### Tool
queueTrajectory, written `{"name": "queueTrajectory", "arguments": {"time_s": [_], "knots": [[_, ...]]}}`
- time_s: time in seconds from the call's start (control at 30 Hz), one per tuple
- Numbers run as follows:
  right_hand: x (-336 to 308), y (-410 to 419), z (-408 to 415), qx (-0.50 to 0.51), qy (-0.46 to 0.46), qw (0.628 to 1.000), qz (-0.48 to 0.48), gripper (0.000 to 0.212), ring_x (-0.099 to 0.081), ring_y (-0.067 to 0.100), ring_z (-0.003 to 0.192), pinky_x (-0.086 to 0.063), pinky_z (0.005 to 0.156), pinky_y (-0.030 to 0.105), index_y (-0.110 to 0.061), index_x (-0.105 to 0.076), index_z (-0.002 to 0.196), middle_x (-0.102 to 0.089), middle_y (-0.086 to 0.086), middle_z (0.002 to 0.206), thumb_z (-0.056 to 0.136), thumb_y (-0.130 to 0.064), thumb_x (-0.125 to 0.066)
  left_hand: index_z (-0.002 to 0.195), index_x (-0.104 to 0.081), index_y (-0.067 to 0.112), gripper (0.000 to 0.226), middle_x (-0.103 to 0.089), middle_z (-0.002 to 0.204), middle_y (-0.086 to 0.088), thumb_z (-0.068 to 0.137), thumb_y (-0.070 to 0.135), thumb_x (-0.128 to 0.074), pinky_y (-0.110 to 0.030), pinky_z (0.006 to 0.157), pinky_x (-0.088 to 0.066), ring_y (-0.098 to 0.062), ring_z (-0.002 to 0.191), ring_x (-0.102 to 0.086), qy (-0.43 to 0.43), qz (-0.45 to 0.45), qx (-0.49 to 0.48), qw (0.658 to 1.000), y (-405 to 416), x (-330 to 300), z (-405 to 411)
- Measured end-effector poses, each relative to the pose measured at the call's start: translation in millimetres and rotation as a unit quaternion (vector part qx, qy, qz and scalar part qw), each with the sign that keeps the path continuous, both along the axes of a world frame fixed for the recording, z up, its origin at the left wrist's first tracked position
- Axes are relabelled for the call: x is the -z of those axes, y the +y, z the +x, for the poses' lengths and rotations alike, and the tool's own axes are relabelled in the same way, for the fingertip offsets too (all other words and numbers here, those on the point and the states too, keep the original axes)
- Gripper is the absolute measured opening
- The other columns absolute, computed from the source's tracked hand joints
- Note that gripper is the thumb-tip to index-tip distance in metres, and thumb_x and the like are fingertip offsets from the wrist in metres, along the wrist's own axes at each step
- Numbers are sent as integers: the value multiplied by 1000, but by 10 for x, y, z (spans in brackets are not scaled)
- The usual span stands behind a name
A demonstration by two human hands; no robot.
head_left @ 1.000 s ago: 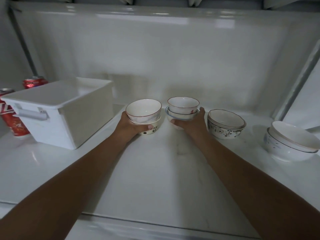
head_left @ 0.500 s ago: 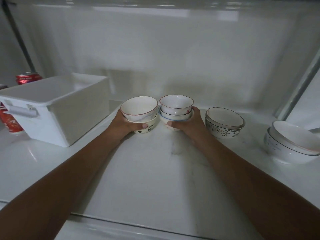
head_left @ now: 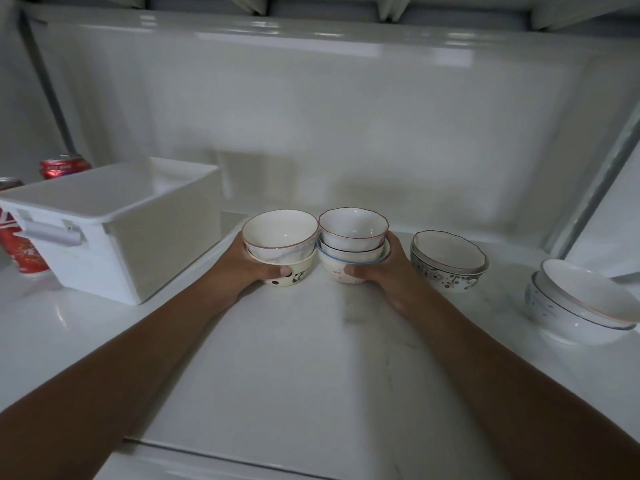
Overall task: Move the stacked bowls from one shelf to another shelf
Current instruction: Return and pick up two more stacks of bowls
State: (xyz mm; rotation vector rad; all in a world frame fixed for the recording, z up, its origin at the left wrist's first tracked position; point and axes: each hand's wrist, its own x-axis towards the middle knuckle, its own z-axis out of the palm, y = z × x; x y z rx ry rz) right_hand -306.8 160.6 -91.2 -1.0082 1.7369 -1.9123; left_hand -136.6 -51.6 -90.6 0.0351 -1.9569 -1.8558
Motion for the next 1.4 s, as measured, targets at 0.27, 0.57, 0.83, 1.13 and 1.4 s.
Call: {"name": "queueTrajectory", "arguments": {"time_s": [0.27,0.57,0.83,1.13,1.4], "knots": [[-37,86,99,-33,-29,997,-62,86,-57,43,123,-44,104,61,0,-50,137,-59,28,132,60,-4,-89,136,-51,7,76,-63,130,-17,66,-10,-75,-40,95,-52,-31,120,-61,25,30,41,998,86,-88,96],[-246,256,372,-41,-87,992,-87,104,-59,30,125,-51,97,57,-20,-48,136,-61,11,134,45,-23,-99,129,-57,19,74,-70,121,-4,60,14,-82,-26,76,-56,-19,110,-67,13,-20,54,998,186,-459,326],[-434,625,654,-13,-33,992,-120,60,-69,20,108,-58,86,39,-20,-62,119,-73,4,114,68,5,-81,128,-59,21,76,-71,118,-6,55,18,-82,-32,79,-58,-21,105,-69,22,-22,97,995,402,-671,414],[-627,1361,1018,83,0,990,-113,54,-69,23,108,-57,90,42,-21,-66,117,-73,6,115,70,2,-80,124,-62,21,96,-73,114,-4,37,43,-95,-33,78,-57,-18,103,-70,15,-19,166,986,904,-808,253],[-739,2230,1387,204,26,973,-104,57,-68,26,110,-57,87,41,-7,-59,129,-71,13,119,75,2,-73,122,-62,19,100,-75,107,0,32,43,-97,-23,62,-57,-13,92,-72,26,2,261,965,1631,-880,74]]}}
